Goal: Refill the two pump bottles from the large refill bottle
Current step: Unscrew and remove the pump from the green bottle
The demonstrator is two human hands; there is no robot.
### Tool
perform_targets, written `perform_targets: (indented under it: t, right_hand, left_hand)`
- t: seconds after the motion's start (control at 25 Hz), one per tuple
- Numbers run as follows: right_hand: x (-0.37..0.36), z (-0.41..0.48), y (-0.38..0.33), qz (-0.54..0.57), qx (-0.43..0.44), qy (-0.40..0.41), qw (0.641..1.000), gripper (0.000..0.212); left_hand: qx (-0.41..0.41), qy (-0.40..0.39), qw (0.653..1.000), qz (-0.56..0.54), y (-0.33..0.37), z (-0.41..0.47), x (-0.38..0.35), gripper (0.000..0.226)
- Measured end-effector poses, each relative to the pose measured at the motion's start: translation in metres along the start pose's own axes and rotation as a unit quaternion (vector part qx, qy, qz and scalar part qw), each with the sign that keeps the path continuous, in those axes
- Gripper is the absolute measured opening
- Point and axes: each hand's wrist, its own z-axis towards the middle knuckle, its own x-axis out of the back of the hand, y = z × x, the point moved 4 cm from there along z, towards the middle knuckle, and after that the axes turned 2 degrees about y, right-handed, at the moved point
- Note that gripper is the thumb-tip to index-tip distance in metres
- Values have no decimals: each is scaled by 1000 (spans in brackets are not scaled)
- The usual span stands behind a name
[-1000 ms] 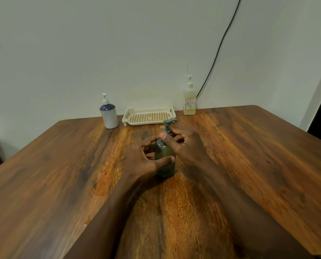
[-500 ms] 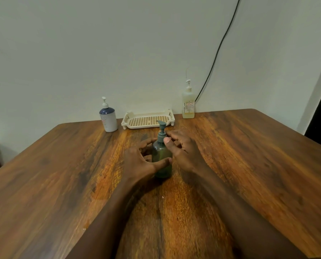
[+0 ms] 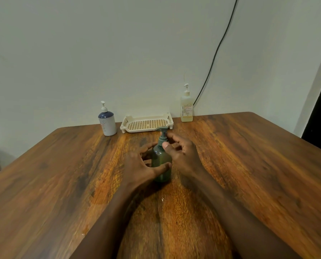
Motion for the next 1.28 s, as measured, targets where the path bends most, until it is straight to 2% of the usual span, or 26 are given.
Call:
perform_targets:
  t: [0.08, 0.16, 0.32, 0.44, 0.64, 0.8, 0.96, 1.04, 1.16, 1.2, 1.28]
  right_hand:
    - [-4, -1, 0, 62, -16, -46, 997, 52]
    - [-7, -4, -3, 53, -17, -61, 997, 49]
    - [3, -5, -9, -76, 49, 69, 994, 59]
    - [10, -2, -8, -63, 55, 95, 992, 46]
    - [6, 0, -5, -51, 28, 50, 997, 22]
    - [-2, 0, -6, -30, 9, -13, 999, 42]
    - [-7, -1, -9, -37, 21, -62, 997, 39]
    - [-9, -2, -10, -54, 27, -66, 996, 46]
    - [-5, -4, -12, -141, 37, -10, 989, 80]
    - [-2, -4, -12, -147, 48, 18, 988, 83]
    - [5, -3, -12, -113, 60, 55, 990, 71]
  left_hand:
    - [0, 1, 1000, -3, 0, -1, 1, 91]
    - [-1, 0, 1000, 3, 0, -1, 1, 87]
    - [0, -4, 1000, 6, -3, -1, -1, 77]
    - [3, -15, 1000, 3, -3, 0, -2, 78]
    - [13, -31, 999, 17, -4, 0, -3, 94]
    - [29, -39, 999, -6, -5, 1, -2, 93]
    - [42, -48, 998, -3, -8, 0, 0, 93]
    - [44, -45, 998, 2, -8, -1, 0, 89]
    - [40, -38, 998, -3, -4, -3, 1, 72]
    - [38, -39, 998, -4, -2, -3, 1, 69]
    - [36, -43, 998, 0, 0, -4, 0, 71]
